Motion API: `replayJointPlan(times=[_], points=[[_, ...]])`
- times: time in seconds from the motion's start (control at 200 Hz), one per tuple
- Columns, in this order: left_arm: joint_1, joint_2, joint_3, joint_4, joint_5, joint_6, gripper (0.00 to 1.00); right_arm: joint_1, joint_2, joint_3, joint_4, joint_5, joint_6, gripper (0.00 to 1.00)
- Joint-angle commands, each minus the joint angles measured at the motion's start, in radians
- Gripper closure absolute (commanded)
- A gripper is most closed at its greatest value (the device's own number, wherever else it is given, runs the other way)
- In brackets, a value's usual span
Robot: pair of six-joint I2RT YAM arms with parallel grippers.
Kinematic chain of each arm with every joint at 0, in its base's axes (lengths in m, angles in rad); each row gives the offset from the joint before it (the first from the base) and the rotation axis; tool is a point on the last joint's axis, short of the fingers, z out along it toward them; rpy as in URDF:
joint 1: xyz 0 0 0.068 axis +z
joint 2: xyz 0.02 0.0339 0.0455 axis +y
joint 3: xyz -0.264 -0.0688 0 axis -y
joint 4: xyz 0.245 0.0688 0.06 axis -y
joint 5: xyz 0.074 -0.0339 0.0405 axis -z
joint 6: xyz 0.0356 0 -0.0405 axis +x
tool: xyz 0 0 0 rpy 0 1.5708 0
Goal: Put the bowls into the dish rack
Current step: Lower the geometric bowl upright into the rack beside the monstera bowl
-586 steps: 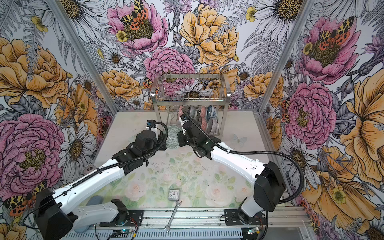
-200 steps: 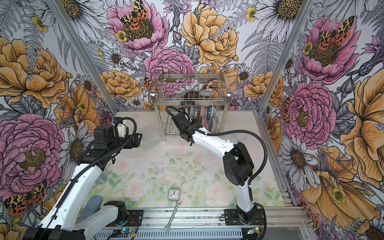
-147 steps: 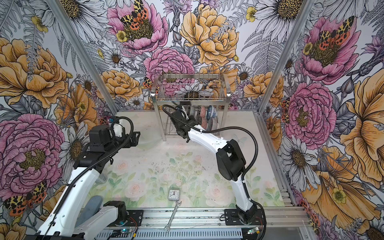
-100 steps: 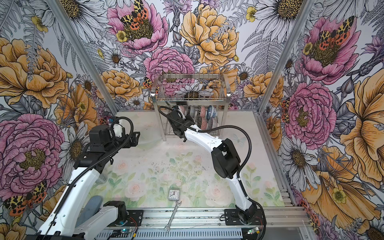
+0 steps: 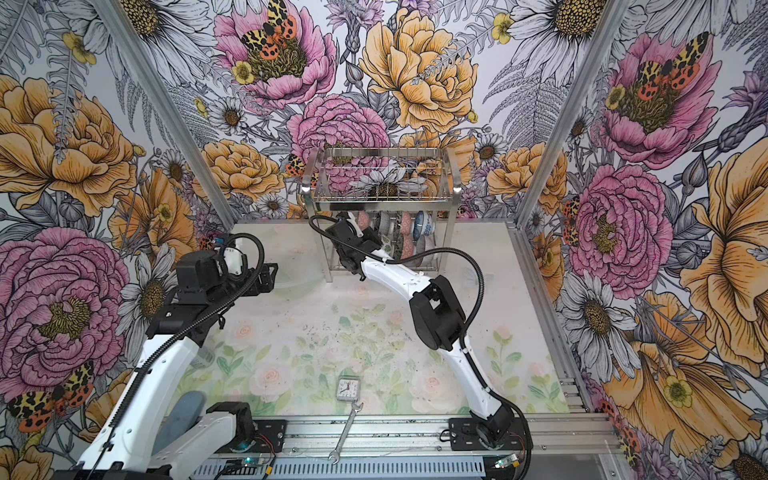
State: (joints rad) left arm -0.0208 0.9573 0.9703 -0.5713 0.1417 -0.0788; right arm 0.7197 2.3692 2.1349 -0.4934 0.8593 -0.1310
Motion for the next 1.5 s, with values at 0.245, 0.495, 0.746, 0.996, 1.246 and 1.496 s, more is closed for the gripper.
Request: replayJointPlan(times=[0.245,0.495,0.746,0.996,1.246,1.496], points=[[0.019,-0.010,-0.015,0.036,0.030,-0.012,0.01,0.006,0.097,0.121,0.088,0.087,-0.117,1.00],[0.026,-0.008,-0.016,0.039,0.035,-0.016,0.01,0.006,0.150,0.154,0.130,0.123,-0.200,1.00],[0.031,-0.005,-0.018,0.041,0.040,-0.018,0.01,0.008,0.213,0.220,0.131,0.150,-0.246,1.00],[0.035,-0.003,-0.019,0.043,0.042,-0.019,0.01,0.017,0.243,0.237,0.131,0.147,-0.270,1.00],[0.039,-0.002,-0.019,0.044,0.046,-0.020,0.01,0.035,0.239,0.233,0.130,0.136,-0.272,0.95],[0.044,-0.002,-0.019,0.047,0.053,-0.022,0.01,0.046,0.185,0.168,0.130,0.111,-0.234,0.84]])
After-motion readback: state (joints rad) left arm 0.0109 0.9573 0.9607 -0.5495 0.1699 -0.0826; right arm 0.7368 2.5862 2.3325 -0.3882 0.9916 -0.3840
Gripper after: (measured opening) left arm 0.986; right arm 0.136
